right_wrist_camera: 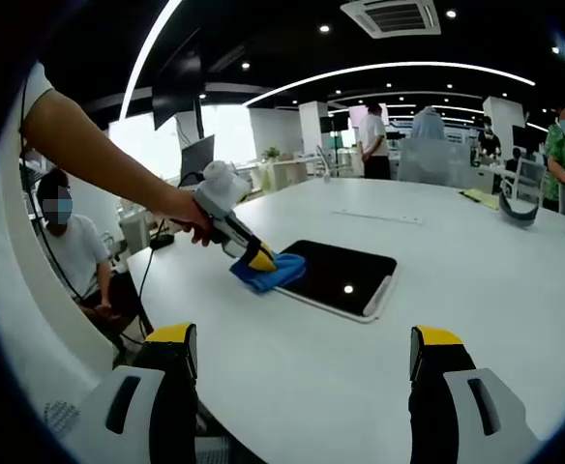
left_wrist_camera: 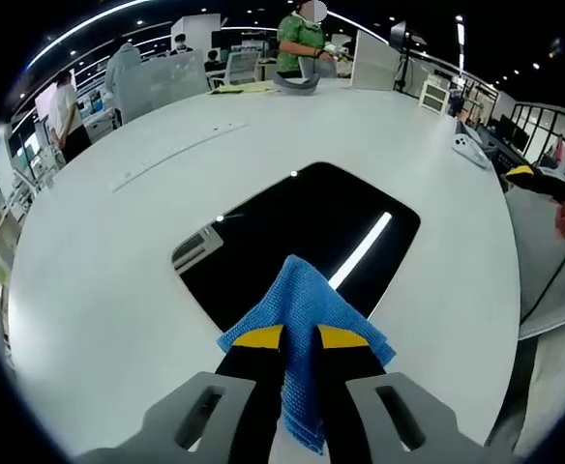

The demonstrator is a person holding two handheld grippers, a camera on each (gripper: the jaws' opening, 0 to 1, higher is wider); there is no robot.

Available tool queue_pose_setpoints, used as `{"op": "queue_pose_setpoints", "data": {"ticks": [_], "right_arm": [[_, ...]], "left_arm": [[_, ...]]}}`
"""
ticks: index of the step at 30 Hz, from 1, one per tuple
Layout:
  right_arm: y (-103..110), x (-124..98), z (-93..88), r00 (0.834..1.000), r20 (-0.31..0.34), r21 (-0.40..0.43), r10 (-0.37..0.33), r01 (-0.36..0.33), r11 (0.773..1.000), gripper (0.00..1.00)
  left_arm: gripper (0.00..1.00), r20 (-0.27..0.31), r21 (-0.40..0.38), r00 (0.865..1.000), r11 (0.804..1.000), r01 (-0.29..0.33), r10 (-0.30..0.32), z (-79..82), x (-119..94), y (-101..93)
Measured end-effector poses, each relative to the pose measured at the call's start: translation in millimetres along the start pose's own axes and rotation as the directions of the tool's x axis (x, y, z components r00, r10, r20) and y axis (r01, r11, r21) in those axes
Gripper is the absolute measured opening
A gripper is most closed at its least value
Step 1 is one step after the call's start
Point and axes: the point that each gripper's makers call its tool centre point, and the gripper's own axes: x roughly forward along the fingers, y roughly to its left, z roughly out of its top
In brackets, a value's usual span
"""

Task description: Wipe the mirror surface with the cleaning cloth until all visible marks leave the cleaned area.

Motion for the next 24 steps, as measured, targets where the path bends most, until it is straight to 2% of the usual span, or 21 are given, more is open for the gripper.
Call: {"op": "queue_pose_setpoints", "data": {"ticks": [5,24], "right_arm": [[-2.7,-1.3,-1.4,1.000,0.001,0.006,0.001,-0.001,1.000,0.91],[-10.5,-1.6,-2.8,1.000,0.004,0.024,-0.011,0.011,1.000,0.91]], "left_arm": [[0.10,-0.014,0.049,1.000,0.999,0.007,-0.006,1.4,1.7,-3.0],[0.10,-0.006,0.052,0.999,0.998,0.045,-0.045,13.8,13.2,-18.5]]}}
